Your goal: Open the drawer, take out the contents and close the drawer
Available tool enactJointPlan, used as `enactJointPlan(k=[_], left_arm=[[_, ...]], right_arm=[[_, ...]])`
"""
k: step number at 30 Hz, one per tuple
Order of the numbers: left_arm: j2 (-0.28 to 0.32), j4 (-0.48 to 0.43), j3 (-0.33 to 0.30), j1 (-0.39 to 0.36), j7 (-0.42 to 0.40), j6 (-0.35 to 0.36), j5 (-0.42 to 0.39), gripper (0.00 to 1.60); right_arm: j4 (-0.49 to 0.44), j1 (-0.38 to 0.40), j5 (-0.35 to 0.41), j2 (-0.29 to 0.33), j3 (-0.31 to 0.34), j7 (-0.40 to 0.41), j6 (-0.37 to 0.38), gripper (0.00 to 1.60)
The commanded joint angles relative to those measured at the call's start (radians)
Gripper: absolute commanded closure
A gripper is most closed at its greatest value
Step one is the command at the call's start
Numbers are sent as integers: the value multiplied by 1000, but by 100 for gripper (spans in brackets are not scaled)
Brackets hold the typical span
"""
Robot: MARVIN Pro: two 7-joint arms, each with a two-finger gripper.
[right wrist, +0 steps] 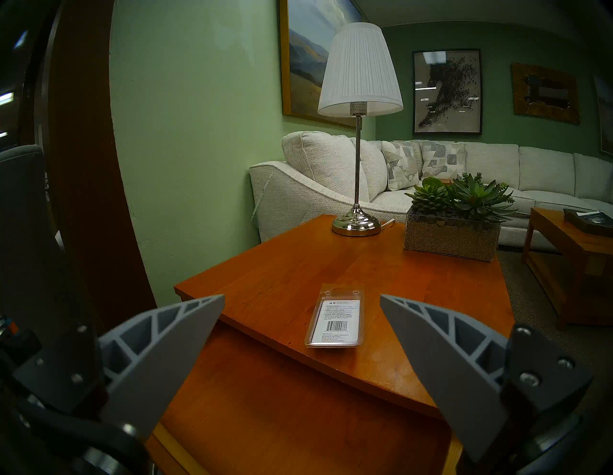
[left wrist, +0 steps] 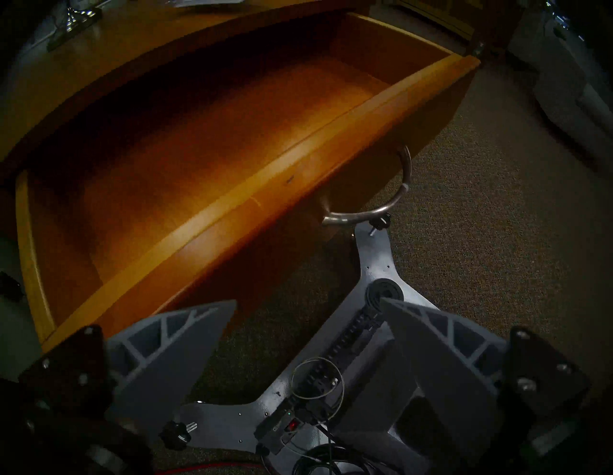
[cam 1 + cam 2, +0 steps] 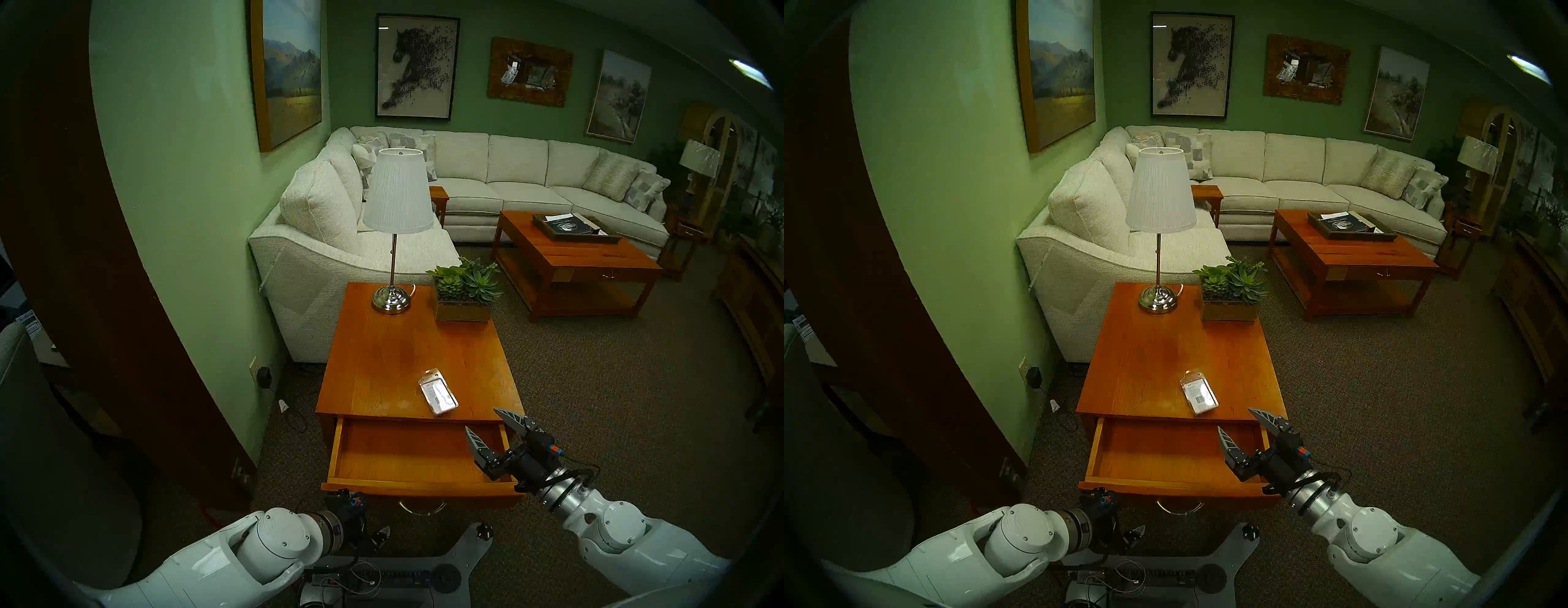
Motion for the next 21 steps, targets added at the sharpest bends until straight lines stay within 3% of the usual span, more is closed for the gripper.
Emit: enactJointPlan(k=[1,10,21], left_arm=[[-98,51,-36,-107,42,-33,27,0],[-174,204,-54,-191,83,-101,99,0],[-250,314,-109,-271,92,-178,115,0]], right_arm=[[-21,17,1,1,14,-1,-12,0],[-20,17,1,1,14,0,-12,0],[-18,18,0,0,14,0,-11,0]])
